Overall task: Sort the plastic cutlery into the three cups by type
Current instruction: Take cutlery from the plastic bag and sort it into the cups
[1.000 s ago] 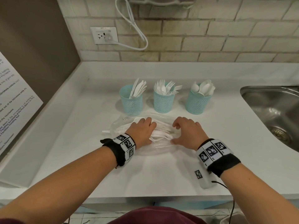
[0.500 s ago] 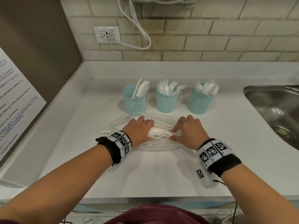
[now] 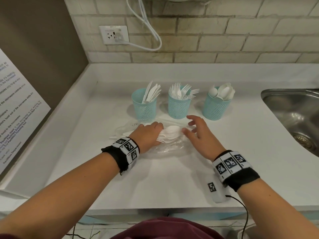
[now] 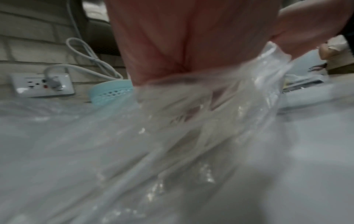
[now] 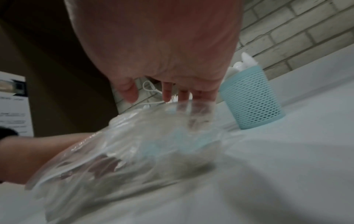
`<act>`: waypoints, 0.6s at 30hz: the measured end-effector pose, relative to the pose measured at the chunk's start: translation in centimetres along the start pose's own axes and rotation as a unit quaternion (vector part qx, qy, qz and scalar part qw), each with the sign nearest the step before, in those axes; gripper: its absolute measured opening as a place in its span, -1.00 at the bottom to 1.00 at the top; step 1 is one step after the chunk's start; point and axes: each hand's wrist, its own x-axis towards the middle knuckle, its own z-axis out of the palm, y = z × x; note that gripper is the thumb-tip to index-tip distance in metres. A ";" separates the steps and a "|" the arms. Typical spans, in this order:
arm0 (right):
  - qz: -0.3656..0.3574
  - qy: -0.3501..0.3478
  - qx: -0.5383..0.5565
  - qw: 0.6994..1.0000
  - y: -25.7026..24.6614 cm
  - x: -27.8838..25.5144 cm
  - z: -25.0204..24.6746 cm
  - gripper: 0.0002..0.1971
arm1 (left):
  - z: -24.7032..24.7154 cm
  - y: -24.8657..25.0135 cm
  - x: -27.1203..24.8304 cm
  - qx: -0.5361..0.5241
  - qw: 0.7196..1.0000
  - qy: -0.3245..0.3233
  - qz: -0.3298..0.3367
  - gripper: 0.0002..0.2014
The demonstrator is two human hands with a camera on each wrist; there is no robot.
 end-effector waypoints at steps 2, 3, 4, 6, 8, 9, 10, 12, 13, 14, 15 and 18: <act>0.019 -0.009 0.023 1.000 0.0 0.2 -0.4 -0.56 | -0.6 -0.5 -0.3 -0.036 0.999 0.019 -0.004 -0.52; 0.020 -0.011 0.020 1.000 -0.1 0.3 -0.6 -0.58 | -0.8 -0.6 -0.5 -0.051 0.998 0.026 -0.009 -0.52; 0.020 -0.011 0.015 1.000 -0.1 0.5 -0.6 -0.58 | -0.9 -0.8 -0.6 -0.065 0.997 0.031 -0.016 -0.53; 0.019 -0.018 0.003 1.000 -0.2 0.8 -0.8 -0.53 | -1.0 -1.3 -0.8 -0.101 0.993 0.042 -0.036 -0.56; 0.019 -0.039 -0.040 0.998 -0.1 0.9 -1.0 -0.46 | -1.0 -1.9 -0.8 -0.137 0.988 0.059 -0.047 -0.58; 0.020 -0.053 -0.061 0.997 -0.1 0.9 -1.0 -0.43 | -1.1 -2.2 -0.8 -0.153 0.985 0.067 -0.048 -0.59; 0.023 -0.065 -0.069 0.995 -0.1 1.0 -1.0 -0.41 | -1.1 -2.4 -0.8 -0.169 0.982 0.074 -0.046 -0.58; 0.013 -0.067 -0.037 0.997 -0.9 1.1 -0.7 -0.31 | -1.3 -2.5 -0.7 -0.213 0.972 0.091 -0.042 -0.59; -0.004 -0.058 0.003 0.998 -1.7 1.2 -0.5 -0.26 | -1.5 -2.5 -0.8 -0.239 0.965 0.102 -0.041 -0.60; -0.027 -0.043 0.053 0.997 -2.9 1.4 -0.4 -0.23 | -1.6 -2.5 -0.8 -0.265 0.957 0.115 -0.038 -0.60; -0.052 -0.027 0.102 0.993 -4.3 1.7 -0.2 -0.24 | -1.8 -2.4 -0.8 -0.292 0.947 0.128 -0.034 -0.58; -0.152 0.016 0.162 0.975 -8.6 3.2 0.7 -0.48 | -1.9 -2.2 -1.3 -0.354 0.920 0.164 -0.027 -0.45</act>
